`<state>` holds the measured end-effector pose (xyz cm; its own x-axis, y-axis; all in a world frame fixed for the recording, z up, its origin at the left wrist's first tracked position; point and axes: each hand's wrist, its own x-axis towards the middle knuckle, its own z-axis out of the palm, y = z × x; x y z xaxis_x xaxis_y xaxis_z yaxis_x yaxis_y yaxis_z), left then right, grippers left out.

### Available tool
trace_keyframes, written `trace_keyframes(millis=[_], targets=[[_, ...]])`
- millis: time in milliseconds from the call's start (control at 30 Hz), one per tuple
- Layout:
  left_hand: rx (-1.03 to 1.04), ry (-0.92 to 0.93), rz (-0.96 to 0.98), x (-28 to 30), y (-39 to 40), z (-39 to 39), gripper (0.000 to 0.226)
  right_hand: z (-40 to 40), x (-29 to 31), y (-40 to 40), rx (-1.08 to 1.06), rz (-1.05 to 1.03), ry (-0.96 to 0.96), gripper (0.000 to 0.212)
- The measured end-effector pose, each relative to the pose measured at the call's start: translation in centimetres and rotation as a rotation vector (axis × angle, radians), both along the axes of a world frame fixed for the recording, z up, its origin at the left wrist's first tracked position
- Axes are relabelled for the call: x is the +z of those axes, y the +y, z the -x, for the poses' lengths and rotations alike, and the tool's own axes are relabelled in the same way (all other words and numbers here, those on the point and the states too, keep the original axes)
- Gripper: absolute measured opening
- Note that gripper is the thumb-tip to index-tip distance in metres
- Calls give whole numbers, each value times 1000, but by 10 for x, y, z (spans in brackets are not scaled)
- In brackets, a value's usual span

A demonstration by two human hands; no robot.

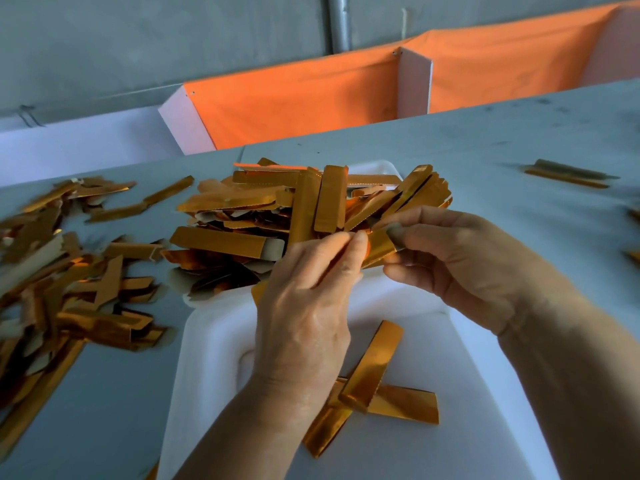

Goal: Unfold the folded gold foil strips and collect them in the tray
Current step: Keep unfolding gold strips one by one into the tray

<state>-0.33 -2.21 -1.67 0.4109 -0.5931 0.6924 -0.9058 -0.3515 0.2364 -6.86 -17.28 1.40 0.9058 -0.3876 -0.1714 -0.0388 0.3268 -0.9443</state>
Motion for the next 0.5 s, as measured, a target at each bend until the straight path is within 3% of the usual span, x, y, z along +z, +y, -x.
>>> trace_keyframes(millis=[267, 433, 500], targets=[[-110, 113, 88, 2, 1, -5, 39, 2, 1, 0, 28, -94, -51, 37], [-159, 229, 134, 4, 6, -9, 42, 1, 1, -2, 55, -56, -61, 12], [-185, 305, 155, 6, 7, -9, 42, 1, 1, -2, 60, -48, -67, 10]])
